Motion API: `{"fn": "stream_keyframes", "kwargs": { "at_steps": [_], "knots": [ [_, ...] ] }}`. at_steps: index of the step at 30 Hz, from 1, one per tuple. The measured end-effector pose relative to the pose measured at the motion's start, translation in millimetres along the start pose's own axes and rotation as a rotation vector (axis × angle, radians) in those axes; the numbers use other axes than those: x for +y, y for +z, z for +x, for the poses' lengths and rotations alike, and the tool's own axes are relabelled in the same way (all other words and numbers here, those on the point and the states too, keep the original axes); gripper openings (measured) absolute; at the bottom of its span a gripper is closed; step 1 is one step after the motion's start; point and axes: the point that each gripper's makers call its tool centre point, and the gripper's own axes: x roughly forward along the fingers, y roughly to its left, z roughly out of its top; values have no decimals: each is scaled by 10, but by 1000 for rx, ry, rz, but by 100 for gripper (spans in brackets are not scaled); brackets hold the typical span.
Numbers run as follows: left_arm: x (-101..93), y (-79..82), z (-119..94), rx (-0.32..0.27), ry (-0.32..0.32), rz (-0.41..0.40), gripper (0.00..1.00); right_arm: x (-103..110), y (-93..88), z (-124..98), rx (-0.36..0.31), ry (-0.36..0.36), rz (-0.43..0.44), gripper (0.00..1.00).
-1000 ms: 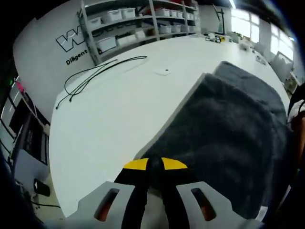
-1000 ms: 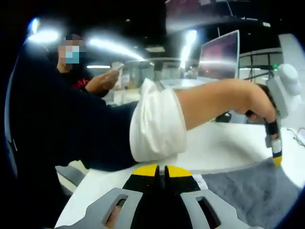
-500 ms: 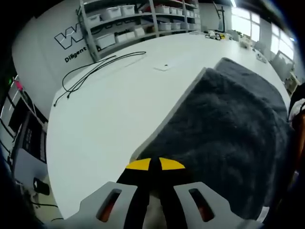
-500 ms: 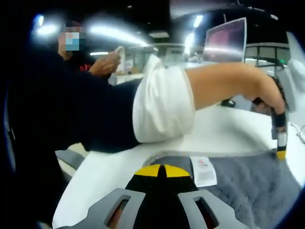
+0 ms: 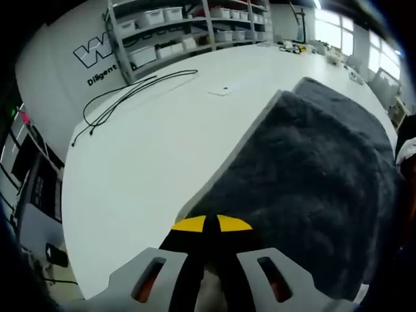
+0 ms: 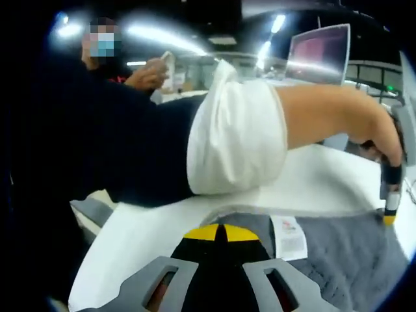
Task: Open the folded towel by lifting each exposed corner and separating the folded layers until the towel lies flat within the target outline without major curled edges
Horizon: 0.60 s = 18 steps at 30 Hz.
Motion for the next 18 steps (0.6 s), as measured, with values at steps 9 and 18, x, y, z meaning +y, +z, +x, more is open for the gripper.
{"fn": "stream_keyframes", "kwargs": {
  "at_steps": [9,18],
  "knots": [
    [49,40,37,-12,6,9,4,16,28,38,-7,0,-6,0],
    [31,89,50,-20,13,9,3,47,69,61,-25,5,-19,0]
  ]
}}
